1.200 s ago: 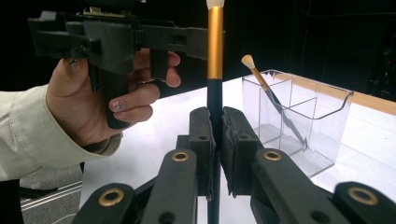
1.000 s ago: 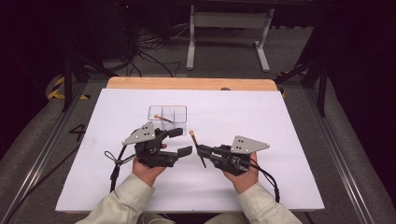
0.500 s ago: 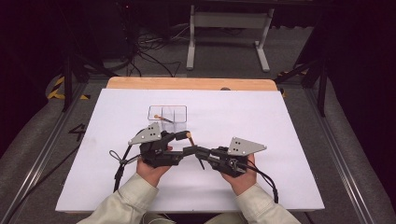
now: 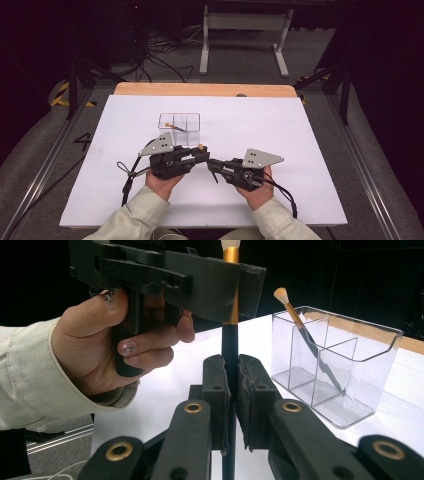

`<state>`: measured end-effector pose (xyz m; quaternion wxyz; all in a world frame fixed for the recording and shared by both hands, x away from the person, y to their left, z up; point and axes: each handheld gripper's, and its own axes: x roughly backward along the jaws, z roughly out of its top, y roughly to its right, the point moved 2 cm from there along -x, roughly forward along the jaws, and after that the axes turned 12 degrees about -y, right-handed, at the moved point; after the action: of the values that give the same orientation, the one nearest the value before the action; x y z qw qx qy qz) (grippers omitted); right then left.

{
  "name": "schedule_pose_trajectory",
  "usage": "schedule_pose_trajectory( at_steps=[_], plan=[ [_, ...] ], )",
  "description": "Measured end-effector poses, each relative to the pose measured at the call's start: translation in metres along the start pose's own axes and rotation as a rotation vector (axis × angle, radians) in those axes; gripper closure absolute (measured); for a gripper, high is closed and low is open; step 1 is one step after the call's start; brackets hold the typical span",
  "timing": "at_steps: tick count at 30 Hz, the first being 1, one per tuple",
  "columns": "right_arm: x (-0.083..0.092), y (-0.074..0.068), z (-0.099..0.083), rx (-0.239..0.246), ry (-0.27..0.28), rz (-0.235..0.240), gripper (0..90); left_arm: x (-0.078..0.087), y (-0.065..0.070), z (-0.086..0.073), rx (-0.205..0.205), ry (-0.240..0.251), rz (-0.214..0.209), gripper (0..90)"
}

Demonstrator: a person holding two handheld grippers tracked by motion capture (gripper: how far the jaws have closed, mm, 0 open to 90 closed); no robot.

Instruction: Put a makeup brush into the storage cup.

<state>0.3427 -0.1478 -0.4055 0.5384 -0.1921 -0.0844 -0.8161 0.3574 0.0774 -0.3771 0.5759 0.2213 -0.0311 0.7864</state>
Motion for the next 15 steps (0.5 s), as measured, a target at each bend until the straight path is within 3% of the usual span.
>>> schedule_pose_trajectory(
  at_steps=[4, 11, 15],
  plan=[
    [-0.0014, -0.0011, -0.0002, 0.006, -0.005, -0.002, 83.2, -0.0001, 0.0005, 0.0004, 0.005, -0.007, -0.012, 82.6],
    [-0.0019, -0.0015, 0.0002, 0.012, -0.003, -0.003, 82.8, 0.0008, 0.0023, 0.0022, -0.004, -0.020, -0.003, 83.7],
    [0.0021, 0.0001, 0.0016, -0.003, 0.008, -0.004, 70.5, 0.0046, 0.0016, 0.0037, -0.014, -0.022, 0.020, 83.7]
  ],
)
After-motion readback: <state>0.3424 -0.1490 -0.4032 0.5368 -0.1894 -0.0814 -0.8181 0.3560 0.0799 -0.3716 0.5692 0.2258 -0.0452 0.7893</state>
